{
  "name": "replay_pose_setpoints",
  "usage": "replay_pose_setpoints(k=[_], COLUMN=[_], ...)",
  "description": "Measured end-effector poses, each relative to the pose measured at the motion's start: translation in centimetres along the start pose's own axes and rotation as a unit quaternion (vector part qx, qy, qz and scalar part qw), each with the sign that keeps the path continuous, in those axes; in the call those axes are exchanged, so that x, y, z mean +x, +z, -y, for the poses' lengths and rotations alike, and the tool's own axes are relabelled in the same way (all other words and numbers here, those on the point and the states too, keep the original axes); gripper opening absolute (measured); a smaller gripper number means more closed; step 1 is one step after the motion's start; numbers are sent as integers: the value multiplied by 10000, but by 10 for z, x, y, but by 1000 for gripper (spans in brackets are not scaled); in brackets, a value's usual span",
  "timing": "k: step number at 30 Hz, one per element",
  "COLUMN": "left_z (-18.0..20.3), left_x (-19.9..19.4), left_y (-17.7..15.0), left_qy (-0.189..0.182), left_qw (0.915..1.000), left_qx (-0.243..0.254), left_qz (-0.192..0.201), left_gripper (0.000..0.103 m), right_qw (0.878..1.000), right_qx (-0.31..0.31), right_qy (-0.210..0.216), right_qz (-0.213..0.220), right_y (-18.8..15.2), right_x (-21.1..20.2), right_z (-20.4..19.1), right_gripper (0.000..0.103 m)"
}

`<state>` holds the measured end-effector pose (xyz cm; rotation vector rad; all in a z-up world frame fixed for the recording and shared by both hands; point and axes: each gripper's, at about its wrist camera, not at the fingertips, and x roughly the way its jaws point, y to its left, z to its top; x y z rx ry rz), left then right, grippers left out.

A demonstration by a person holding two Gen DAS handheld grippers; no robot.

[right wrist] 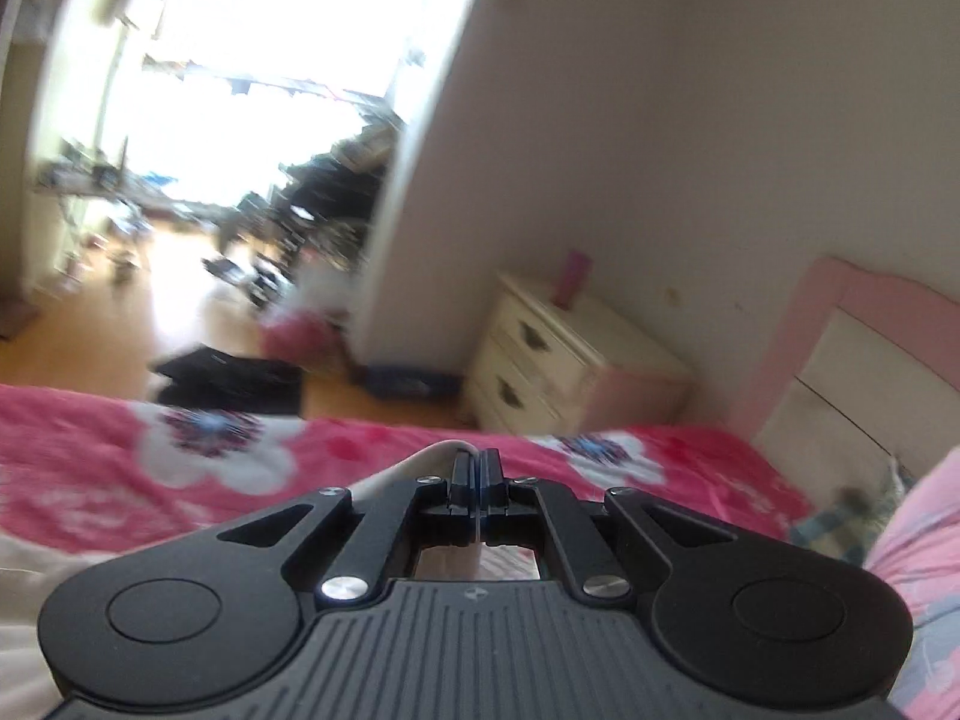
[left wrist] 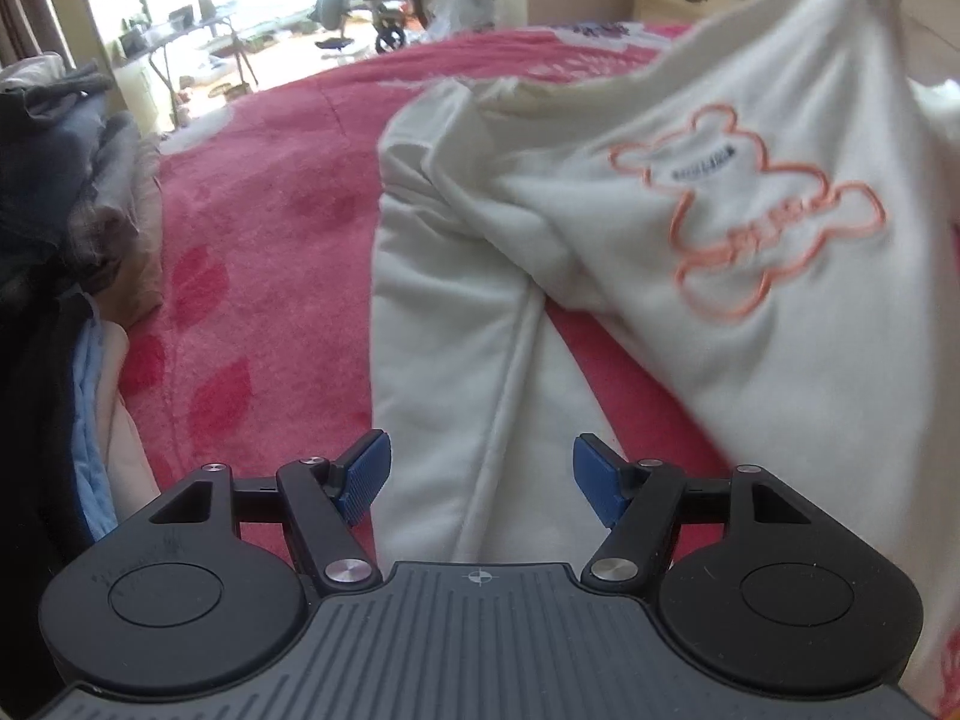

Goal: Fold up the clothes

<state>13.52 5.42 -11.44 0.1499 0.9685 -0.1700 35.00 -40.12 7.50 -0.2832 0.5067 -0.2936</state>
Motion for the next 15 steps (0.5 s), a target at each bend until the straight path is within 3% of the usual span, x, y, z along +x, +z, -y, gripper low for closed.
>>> replay_pose_setpoints(k=[4, 6, 9, 11, 15], left_z=[2, 2, 2, 3, 8], left_x=[-1, -1, 2, 5, 8], left_y=[-7, -11, -15, -19, -26], left_qy=[-87, -133, -271, -325, -218], left_qw=[9998, 9996, 9988, 9981, 9982], left_qx=[131, 164, 147, 125, 193], left_qz=[-140, -195, -381, -505, -531], left_gripper=[68, 68, 68, 68, 68], right_qw=[9934, 9917, 9913, 9877, 9744], right_qx=[23, 407, 982, 1474, 1978], right_qy=[-609, -727, -624, -449, 984], right_qz=[-975, -975, -610, -278, -426], right_y=[-30, -41, -46, -47, -82], right_x=[50, 45, 18, -12, -79], right_z=[-6, 2, 26, 45, 50], right_gripper=[7, 32, 43, 49, 50])
